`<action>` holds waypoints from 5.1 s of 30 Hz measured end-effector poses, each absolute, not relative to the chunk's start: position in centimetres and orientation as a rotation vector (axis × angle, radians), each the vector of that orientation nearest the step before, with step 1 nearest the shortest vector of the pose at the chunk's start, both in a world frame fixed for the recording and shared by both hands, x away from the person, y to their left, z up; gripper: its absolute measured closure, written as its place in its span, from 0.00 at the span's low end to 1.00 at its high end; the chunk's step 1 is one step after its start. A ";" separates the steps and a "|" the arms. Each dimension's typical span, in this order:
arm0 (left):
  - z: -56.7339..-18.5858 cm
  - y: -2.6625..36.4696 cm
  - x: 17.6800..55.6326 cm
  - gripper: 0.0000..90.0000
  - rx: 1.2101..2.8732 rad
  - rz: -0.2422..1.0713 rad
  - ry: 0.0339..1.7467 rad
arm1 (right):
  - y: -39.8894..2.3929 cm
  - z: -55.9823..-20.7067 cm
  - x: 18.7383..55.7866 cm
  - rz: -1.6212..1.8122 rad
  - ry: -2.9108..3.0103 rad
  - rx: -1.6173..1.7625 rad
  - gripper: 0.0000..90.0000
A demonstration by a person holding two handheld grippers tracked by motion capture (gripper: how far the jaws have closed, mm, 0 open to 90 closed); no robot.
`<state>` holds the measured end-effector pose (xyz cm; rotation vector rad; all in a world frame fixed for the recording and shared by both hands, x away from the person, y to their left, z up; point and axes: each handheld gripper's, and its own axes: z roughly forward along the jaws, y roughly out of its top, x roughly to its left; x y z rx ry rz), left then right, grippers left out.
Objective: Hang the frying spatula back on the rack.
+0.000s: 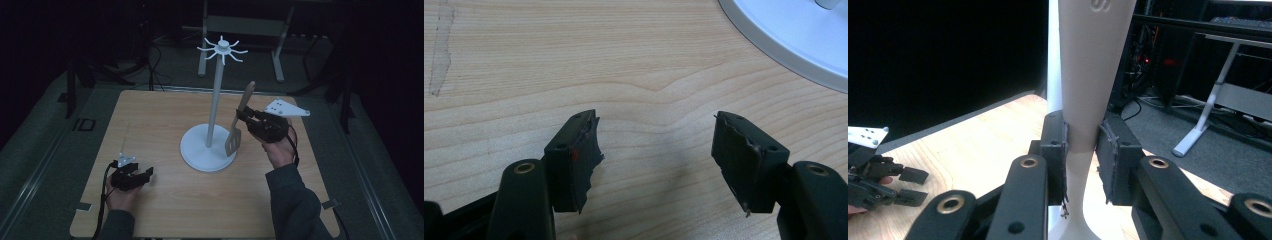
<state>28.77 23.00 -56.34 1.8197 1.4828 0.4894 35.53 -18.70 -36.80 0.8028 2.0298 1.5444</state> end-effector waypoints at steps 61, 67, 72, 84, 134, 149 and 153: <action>-56.4 23.0 28.8 0.39 1.818 0.490 1.484 | -17.1 -33.3 37.3 1.544 2.032 0.765 0.83; -56.3 23.0 28.8 0.39 1.820 0.490 1.483 | -16.8 -32.8 37.3 1.539 2.037 0.758 0.83; -56.3 23.0 28.8 0.39 1.819 0.492 1.483 | -16.5 -32.5 37.4 1.541 2.041 0.760 0.83; -56.3 23.0 28.7 0.39 1.817 0.492 1.483 | -15.9 -31.9 37.9 1.517 2.068 0.772 0.83; -56.4 23.0 28.7 0.39 1.817 0.494 1.487 | -15.4 -33.6 38.7 1.464 2.093 0.804 0.51; -56.4 23.0 28.7 0.39 1.817 0.494 1.487 | -16.7 -34.0 37.5 1.419 2.104 0.818 0.43; -56.3 23.0 28.7 0.39 1.817 0.494 1.488 | -17.5 -34.7 37.2 1.408 2.112 0.843 0.43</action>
